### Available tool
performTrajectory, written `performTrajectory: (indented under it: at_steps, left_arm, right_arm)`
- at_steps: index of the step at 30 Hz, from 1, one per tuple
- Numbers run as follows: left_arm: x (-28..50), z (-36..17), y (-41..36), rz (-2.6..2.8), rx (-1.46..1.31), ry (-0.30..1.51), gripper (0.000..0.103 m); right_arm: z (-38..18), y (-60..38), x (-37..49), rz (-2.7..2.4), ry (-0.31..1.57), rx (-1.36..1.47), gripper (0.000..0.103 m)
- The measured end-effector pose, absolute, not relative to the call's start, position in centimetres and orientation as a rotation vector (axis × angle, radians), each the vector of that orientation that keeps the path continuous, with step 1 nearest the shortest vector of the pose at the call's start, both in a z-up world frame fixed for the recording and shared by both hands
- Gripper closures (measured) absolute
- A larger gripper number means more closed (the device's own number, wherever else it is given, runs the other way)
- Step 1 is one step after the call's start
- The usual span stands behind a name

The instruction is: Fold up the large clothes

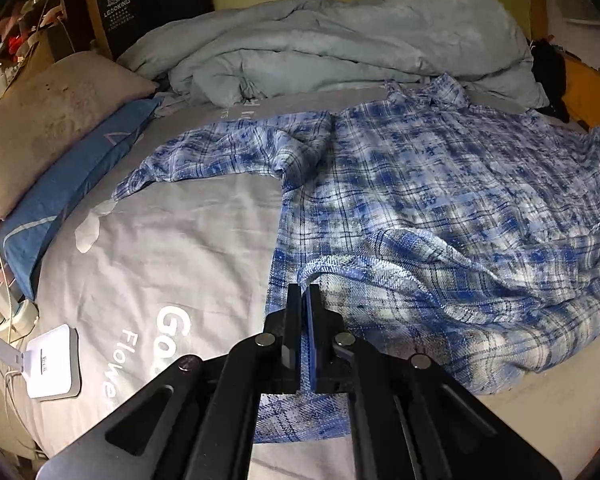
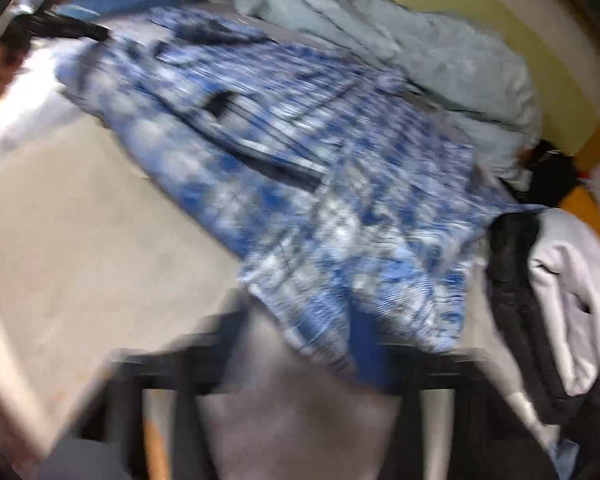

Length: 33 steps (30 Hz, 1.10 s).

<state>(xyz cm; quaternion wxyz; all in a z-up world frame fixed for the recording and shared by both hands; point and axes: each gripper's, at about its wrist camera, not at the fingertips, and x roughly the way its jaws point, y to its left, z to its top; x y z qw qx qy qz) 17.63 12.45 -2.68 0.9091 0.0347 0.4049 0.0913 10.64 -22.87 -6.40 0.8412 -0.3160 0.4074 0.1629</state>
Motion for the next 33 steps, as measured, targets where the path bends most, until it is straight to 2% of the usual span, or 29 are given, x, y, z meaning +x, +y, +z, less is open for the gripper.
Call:
performTrajectory:
  at_steps: [6,10,12,13,14,15,16,17,18,19,20,24,28,30,32,33]
  left_arm:
    - [17.2,-1.2,12.6,0.237,0.087,0.774,0.103]
    - [17.9,-1.4,12.7,0.244,0.139,0.780,0.103]
    - [18.1,-1.9,12.9,0.209,0.104,0.814,0.103]
    - [18.1,-2.0,12.8,0.189,0.096,0.826,0.102]
    - [18.0,-2.1,12.6,0.171,0.098,0.839,0.095]
    - [17.8,-2.0,12.4,0.160,0.102,0.846,0.088]
    - [17.5,-1.8,12.2,0.153,0.105,0.840,0.065]
    - [17.1,-1.6,12.1,0.146,0.105,0.829,0.053]
    - [16.9,-1.4,12.0,0.147,0.107,0.821,0.035]
    - [16.6,-1.2,12.0,0.156,0.110,0.813,0.027]
    - [16.5,-1.2,12.1,0.164,0.109,0.814,0.024]
    - [17.0,-2.7,13.2,0.158,0.035,0.891,0.023]
    - [17.7,-4.7,14.2,0.178,-0.002,0.946,0.023]
    - [17.7,-5.1,14.0,0.196,0.039,0.943,0.023]
    - [17.5,-5.2,13.5,0.208,0.077,0.930,0.026]
    - [17.4,-5.1,13.4,0.205,0.088,0.926,0.027]
  right_arm:
    - [0.7,-29.4,14.2,0.140,0.714,-0.266,0.101]
    - [0.1,-32.4,18.2,-0.020,0.763,-0.181,0.101]
    - [-1.7,-32.5,20.1,-0.080,0.838,-0.192,0.097]
    - [-2.4,-32.6,20.6,-0.091,0.863,-0.186,0.088]
    - [-2.8,-32.6,20.9,-0.101,0.885,-0.177,0.081]
    - [-3.2,-32.7,21.2,-0.108,0.907,-0.163,0.080]
    - [-3.3,-33.0,21.2,-0.104,0.917,-0.148,0.078]
    - [-3.2,-33.1,21.1,-0.089,0.925,-0.123,0.070]
    - [-2.8,-33.4,20.9,-0.070,0.923,-0.090,0.064]
    - [-2.1,-33.8,20.4,-0.053,0.906,-0.049,0.048]
    - [-1.4,-34.3,19.8,-0.031,0.889,-0.001,0.039]
    - [-1.1,-36.0,17.7,0.098,0.937,0.135,0.038]
    - [-3.2,-34.4,17.0,0.145,1.019,-0.014,0.040]
    - [-4.2,-33.0,16.7,0.134,1.017,-0.151,0.052]
    - [-5.0,-32.5,16.5,0.098,1.002,-0.221,0.077]
    - [-5.0,-32.7,16.7,0.080,0.992,-0.208,0.085]
